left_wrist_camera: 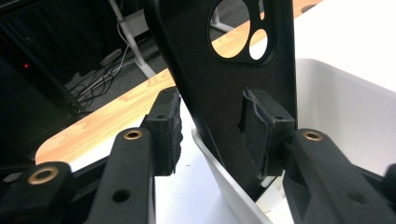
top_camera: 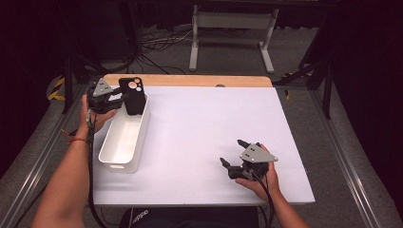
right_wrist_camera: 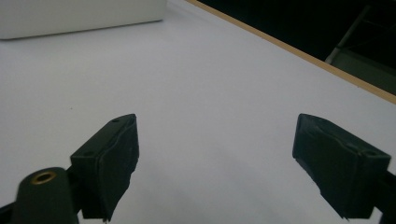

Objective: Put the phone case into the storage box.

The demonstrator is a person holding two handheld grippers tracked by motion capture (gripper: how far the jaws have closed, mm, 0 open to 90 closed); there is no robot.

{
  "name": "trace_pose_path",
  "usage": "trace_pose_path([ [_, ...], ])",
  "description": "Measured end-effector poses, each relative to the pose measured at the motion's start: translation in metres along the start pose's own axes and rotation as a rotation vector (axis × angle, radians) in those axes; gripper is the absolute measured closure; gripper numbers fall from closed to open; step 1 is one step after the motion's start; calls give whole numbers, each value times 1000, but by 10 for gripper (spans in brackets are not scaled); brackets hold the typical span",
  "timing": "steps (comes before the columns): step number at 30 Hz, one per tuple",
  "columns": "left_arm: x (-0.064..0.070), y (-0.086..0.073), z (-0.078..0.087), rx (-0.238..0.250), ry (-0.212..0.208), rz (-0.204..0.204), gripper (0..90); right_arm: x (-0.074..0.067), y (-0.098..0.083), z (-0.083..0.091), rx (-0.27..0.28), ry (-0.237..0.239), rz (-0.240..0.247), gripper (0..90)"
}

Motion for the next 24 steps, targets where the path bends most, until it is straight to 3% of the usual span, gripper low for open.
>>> trace_pose_path([
  [14, 3, 8, 23, 51, 24, 31, 536, -2, 0, -1, 12, 9, 24, 154],
  [24, 10, 9, 42, 75, 57, 46, 405, -2, 4, -5, 23, 10, 37, 155],
])
Point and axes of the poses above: each handheld gripper's, and its own axes: z roughly backward along the jaws, y roughly out of its top, x roughly to its right, the point moved 6 cm from there along -z, roughly forward along the jaws, and after that the axes turned 1 degree about -x, right-handed, at the moved point
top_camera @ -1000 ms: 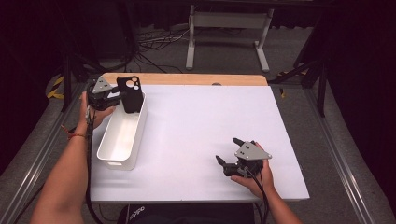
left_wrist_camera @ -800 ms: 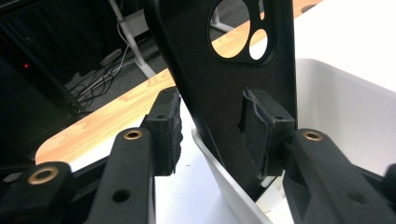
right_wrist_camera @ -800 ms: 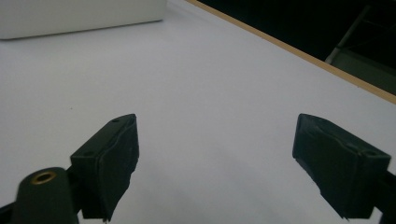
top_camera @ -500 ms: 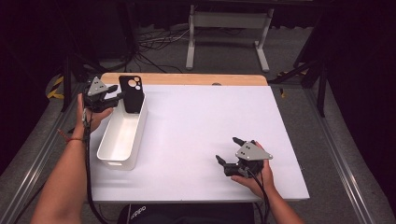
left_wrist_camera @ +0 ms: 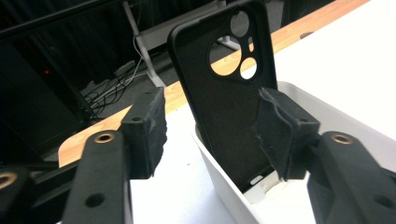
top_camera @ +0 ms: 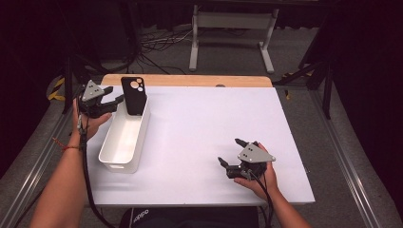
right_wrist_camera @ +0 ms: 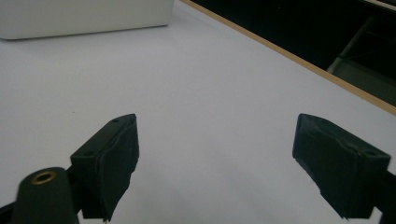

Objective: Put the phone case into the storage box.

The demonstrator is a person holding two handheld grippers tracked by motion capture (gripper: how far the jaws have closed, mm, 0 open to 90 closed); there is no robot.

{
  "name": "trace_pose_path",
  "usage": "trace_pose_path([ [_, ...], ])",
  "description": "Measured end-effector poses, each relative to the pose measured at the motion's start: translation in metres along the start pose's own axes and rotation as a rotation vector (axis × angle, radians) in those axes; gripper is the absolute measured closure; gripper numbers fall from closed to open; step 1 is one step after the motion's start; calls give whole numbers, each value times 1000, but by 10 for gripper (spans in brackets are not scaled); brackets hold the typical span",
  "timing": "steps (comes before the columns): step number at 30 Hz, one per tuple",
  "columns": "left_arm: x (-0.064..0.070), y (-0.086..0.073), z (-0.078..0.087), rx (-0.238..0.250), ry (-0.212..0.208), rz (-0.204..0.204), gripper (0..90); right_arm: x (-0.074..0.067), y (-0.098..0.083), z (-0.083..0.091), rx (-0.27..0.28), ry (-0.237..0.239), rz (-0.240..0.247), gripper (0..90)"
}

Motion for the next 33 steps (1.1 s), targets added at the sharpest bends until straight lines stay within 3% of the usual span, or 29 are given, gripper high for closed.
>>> trace_pose_path([
  [8, 11, 5, 19, 41, -1, -14, 350, -3, 2, -5, 3, -1, 10, 155],
  [19, 20, 7, 34, 76, 2, -11, 276, -7, 3, -9, -3, 9, 16, 156],
  [21, 22, 7, 36, 86, -10, 3, 263, -7, 3, -9, -4, 10, 19, 156],
  [28, 29, 6, 43, 92, -36, -6, 227, -9, 4, -9, -2, 9, 27, 155],
  [33, 33, 6, 48, 105, -36, 1, 199, -9, 4, -10, -6, 10, 26, 155],
])
Point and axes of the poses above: each handheld gripper's, and its own axes: z roughly backward along the jaws, y roughly out of its top, x roughly to its right, the point moved 6 cm from there along -z, roughly forward along the jaws, and after that the axes turned 1 degree about -x, right-handed, at the moved point
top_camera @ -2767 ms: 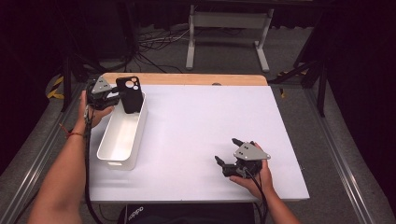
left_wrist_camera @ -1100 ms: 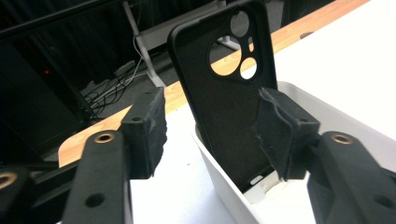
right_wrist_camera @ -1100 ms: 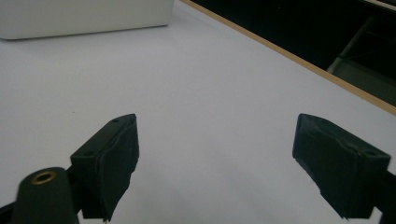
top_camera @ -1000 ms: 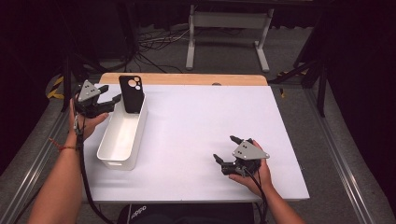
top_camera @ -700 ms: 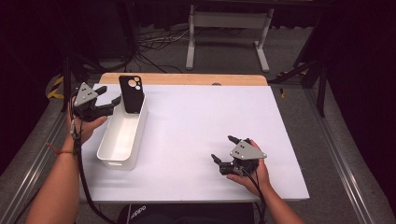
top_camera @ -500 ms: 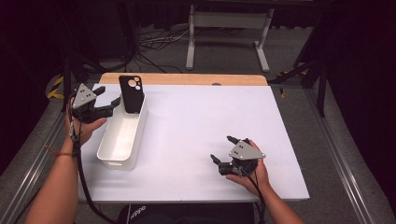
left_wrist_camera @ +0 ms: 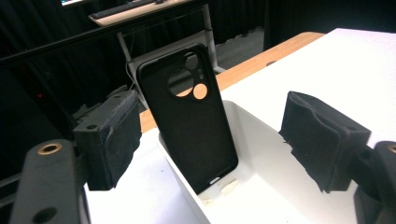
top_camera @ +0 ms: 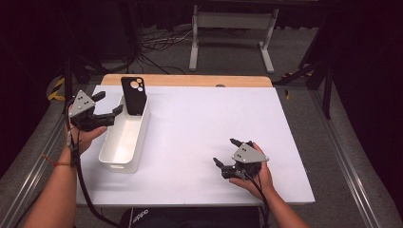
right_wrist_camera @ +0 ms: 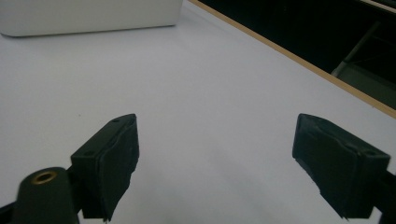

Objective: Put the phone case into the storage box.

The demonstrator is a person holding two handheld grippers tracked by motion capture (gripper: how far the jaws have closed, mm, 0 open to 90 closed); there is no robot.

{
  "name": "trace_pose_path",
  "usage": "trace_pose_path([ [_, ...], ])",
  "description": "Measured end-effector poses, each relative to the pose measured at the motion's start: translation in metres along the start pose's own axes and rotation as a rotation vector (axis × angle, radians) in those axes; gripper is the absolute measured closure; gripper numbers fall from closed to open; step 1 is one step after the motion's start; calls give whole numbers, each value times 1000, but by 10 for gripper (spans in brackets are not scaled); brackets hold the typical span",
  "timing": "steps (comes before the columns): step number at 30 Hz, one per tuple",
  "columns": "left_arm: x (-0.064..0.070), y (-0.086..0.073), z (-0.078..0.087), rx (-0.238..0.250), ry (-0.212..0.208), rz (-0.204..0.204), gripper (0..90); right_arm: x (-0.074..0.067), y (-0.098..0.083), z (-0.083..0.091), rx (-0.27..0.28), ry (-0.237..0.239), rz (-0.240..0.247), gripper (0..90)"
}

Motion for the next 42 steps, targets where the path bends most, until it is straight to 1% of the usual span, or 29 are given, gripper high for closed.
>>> trace_pose_path([
  [5, 4, -3, 2, -3, -6, -5, 140, 1, 0, 0, 3, -4, 5, 155],
  [8, 6, -4, 3, -10, -8, 1, 116, 2, 1, 0, 6, -9, 2, 155],
  [11, 8, -3, 7, 6, -11, 1, 93, 4, 1, 2, 11, -14, 3, 155],
  [13, 9, -3, 8, 4, -14, 2, 86, 4, 1, 2, 10, -13, 2, 155],
  [14, 10, -3, 9, 3, -14, -5, 75, 4, 1, 2, 11, -12, 2, 155],
  [15, 12, -2, 10, 10, -18, -5, 71, 4, 2, 2, 13, -14, 2, 155],
  [17, 14, -1, 12, 21, -20, -6, 70, 5, 2, 3, 12, -15, 1, 155],
  [18, 16, -1, 12, 18, -26, -6, 69, 5, 2, 4, 12, -16, 1, 151],
  [19, 17, -1, 13, 24, -30, -12, 67, 5, 2, 4, 13, -18, 0, 149],
  [22, 24, -1, 15, 17, -40, -31, 66, 6, 2, 5, 15, -22, -1, 149],
  [26, 31, 0, 20, 22, -56, -37, 69, 6, 2, 6, 18, -22, 2, 148],
  [31, 39, 2, 26, 37, -56, -53, 70, 6, 3, 7, 21, -24, 5, 148],
  [34, 41, 3, 29, 45, -62, -54, 69, 6, 4, 7, 22, -25, 7, 148],
  [37, 45, 5, 33, 66, -76, -47, 63, 5, 4, 8, 24, -24, 9, 149],
  [40, 50, 6, 35, 69, -90, -51, 62, 6, 4, 9, 26, -25, 8, 148],
  [42, 51, 6, 36, 66, -92, -55, 59, 6, 4, 9, 28, -24, 8, 148],
])
Point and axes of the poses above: each handheld gripper's, and its own axes: z roughly backward along the jaws, y roughly out of its top, x roughly to its right, the point moved 6 cm from there along -z, roughly forward along the jaws, and after that the axes turned 1 degree about -x, right-handed, at the moved point
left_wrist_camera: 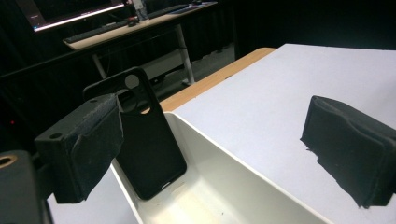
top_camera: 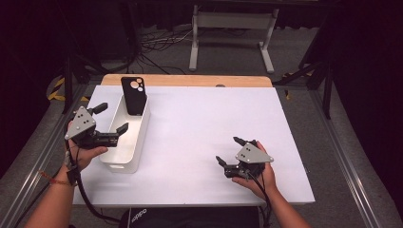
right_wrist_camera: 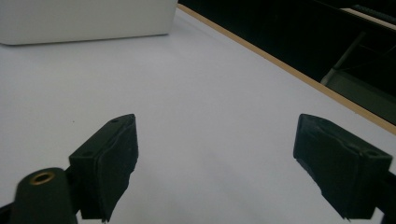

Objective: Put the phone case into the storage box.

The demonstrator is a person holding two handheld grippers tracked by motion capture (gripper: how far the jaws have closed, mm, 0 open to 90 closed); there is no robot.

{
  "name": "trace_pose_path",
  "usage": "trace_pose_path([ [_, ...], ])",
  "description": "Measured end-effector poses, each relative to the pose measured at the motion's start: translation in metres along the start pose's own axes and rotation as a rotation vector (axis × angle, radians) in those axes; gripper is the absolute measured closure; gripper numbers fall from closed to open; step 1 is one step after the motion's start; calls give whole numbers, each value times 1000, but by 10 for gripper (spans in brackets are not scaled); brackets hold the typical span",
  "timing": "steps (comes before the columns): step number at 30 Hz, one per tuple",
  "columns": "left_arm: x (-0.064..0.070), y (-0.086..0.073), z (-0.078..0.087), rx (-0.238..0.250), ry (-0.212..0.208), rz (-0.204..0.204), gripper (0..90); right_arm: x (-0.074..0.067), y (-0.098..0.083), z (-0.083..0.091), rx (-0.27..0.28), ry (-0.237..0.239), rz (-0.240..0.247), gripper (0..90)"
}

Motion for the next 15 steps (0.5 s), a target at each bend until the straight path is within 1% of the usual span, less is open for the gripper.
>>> trace_pose_path([
  [1, 2, 0, 0, 5, -2, -3, 59, 0, 0, 0, 0, 0, 0, 148],
  [2, 4, 0, 1, 4, -14, -5, 59, 0, 0, 0, 0, -1, 1, 148],
  [4, 8, 1, 2, 4, -19, -21, 50, 1, 1, 1, 4, -2, -2, 148],
  [7, 12, 2, 3, 9, -35, -24, 45, 1, 1, 2, 7, -3, -1, 148],
  [8, 15, 2, 3, 18, -43, -26, 45, 1, 1, 2, 7, -2, -1, 148],
  [9, 17, 2, 4, 15, -50, -30, 44, 1, 1, 2, 9, -2, 0, 148],
  [12, 23, 3, 4, 18, -56, -35, 42, 1, 2, 3, 13, -3, -1, 148],
  [15, 28, 5, 4, 17, -63, -56, 39, 1, 2, 4, 16, -3, -2, 149],
])
Point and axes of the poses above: each handheld gripper's, and its own axes: z roughly backward along the jaws, y roughly out of its top, x roughly to its right, the point moved 6 cm from there along -z, roughly forward along the jaws, and after that the axes turned 1 degree about -x, right-handed, at the moved point
